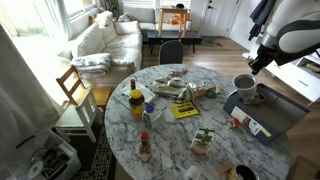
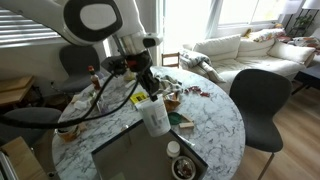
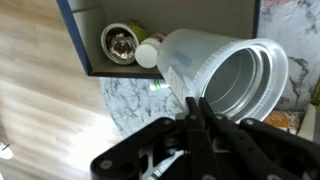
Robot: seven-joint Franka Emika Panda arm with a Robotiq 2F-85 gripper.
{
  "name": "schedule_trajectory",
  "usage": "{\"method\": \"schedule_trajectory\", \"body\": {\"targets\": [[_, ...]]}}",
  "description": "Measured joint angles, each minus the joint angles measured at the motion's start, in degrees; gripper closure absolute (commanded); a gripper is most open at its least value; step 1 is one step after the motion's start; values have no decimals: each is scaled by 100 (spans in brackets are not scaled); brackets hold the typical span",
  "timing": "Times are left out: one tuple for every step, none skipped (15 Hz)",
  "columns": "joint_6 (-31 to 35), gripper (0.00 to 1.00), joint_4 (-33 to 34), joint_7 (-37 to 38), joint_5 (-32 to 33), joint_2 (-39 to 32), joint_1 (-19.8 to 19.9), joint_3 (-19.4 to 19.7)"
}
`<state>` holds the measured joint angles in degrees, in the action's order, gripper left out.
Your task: Remove the clear cup from the box and remove the silver cup from the clear cup then put the two packets on the table inside the silver cup.
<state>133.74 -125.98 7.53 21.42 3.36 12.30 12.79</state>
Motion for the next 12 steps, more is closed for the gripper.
{"method": "schedule_trajectory", "body": {"targets": [[-96, 99, 0, 172, 242, 130, -78, -158], [-158, 99, 0, 325, 473, 231, -154, -324], [-215, 99, 1, 474, 713, 309, -232, -501], [-282, 99, 0, 632, 991, 354, -307, -684], [-356, 99, -2, 809, 1310, 361, -378, -858], [-426, 99, -11, 995, 1633, 341, -443, -1014], [-501, 99, -20, 1171, 1904, 289, -513, -1149], [-551, 99, -29, 1289, 2079, 217, -588, -1246], [-568, 99, -35, 1376, 2193, 131, -658, -1311], [-569, 99, -40, 1445, 2292, 34, -723, -1348], [-569, 99, -41, 1523, 2377, -71, -773, -1371], [-566, 99, -40, 1636, 2498, -184, -818, -1376]]}}
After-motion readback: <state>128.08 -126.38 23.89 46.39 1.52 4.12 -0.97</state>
